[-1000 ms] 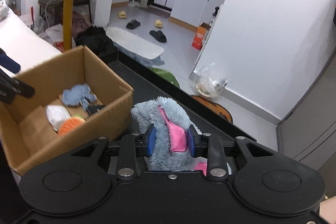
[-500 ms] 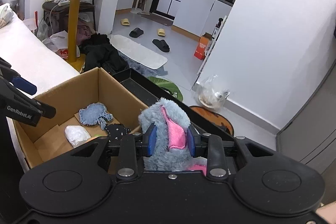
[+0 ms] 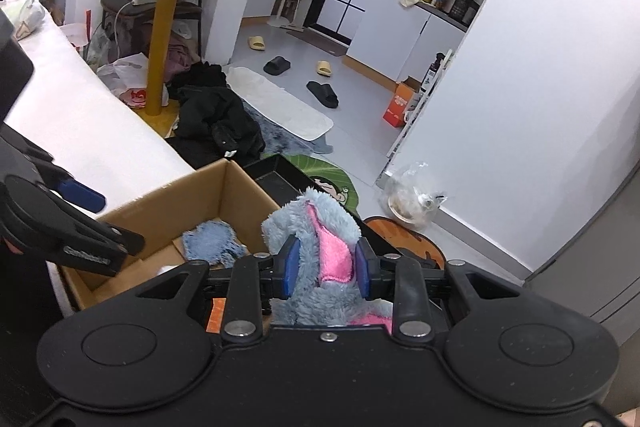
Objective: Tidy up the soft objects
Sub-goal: 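Carry the grey mouse plush with the right tool into the box and release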
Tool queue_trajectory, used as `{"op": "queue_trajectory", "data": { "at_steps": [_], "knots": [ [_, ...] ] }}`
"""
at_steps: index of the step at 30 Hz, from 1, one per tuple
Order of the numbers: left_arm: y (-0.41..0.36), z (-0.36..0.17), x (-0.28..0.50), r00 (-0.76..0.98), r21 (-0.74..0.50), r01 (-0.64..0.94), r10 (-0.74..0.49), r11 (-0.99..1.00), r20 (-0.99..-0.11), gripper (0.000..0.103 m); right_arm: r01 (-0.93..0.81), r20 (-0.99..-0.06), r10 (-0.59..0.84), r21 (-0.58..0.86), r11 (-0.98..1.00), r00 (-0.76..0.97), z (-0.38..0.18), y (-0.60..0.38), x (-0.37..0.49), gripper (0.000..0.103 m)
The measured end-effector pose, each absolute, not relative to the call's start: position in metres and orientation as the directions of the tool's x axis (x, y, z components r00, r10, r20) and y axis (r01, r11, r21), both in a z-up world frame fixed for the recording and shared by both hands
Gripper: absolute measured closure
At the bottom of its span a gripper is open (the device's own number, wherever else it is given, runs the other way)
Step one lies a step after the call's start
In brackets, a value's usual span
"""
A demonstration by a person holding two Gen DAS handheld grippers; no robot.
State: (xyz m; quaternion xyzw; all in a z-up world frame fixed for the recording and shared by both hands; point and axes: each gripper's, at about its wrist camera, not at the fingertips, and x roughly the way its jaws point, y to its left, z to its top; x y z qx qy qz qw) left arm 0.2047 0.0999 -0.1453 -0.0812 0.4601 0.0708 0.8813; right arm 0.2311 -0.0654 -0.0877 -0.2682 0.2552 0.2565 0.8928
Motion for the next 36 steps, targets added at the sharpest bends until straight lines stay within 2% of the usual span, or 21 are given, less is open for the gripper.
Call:
{"op": "queue_trajectory", "data": {
  "at_steps": [4,6,22,25,28,31,34,36],
  "knots": [
    [0.102,-0.151,0.206,0.550,-0.084,-0.197,0.039,0.977,-0.834,0.074,-0.604,-0.602,0.316,-0.363,0.709,0.733,-0.087,-0.056,0.227,0.075],
    [0.105,-0.153,0.207,0.547,-0.094,-0.202,0.032,0.975,-0.837,0.076,-0.607,-0.611,0.311,-0.363,0.707,0.728,-0.088,-0.052,0.227,0.075],
    [0.123,-0.155,0.203,0.564,-0.189,-0.225,-0.031,0.956,-0.825,0.085,-0.629,-0.634,0.319,-0.350,0.694,0.704,-0.081,-0.023,0.228,0.074],
    [0.127,-0.156,0.202,0.564,-0.206,-0.230,-0.042,0.951,-0.825,0.087,-0.641,-0.646,0.327,-0.336,0.690,0.690,-0.083,-0.014,0.228,0.071],
    [0.129,-0.155,0.201,0.567,-0.215,-0.233,-0.048,0.948,-0.823,0.087,-0.653,-0.668,0.350,-0.273,0.707,0.657,-0.085,-0.011,0.229,0.072],
    [0.131,-0.155,0.201,0.569,-0.223,-0.238,-0.051,0.945,-0.821,0.087,-0.653,-0.703,0.376,-0.165,0.739,0.603,-0.086,-0.015,0.232,0.085],
    [0.130,-0.155,0.202,0.569,-0.224,-0.240,-0.050,0.944,-0.821,0.087,-0.627,-0.732,0.397,-0.053,0.777,0.553,-0.087,-0.024,0.237,0.086],
    [0.129,-0.155,0.202,0.569,-0.219,-0.237,-0.048,0.946,-0.821,0.087,-0.616,-0.731,0.390,-0.053,0.786,0.560,-0.087,-0.028,0.236,0.086]
  ]
}}
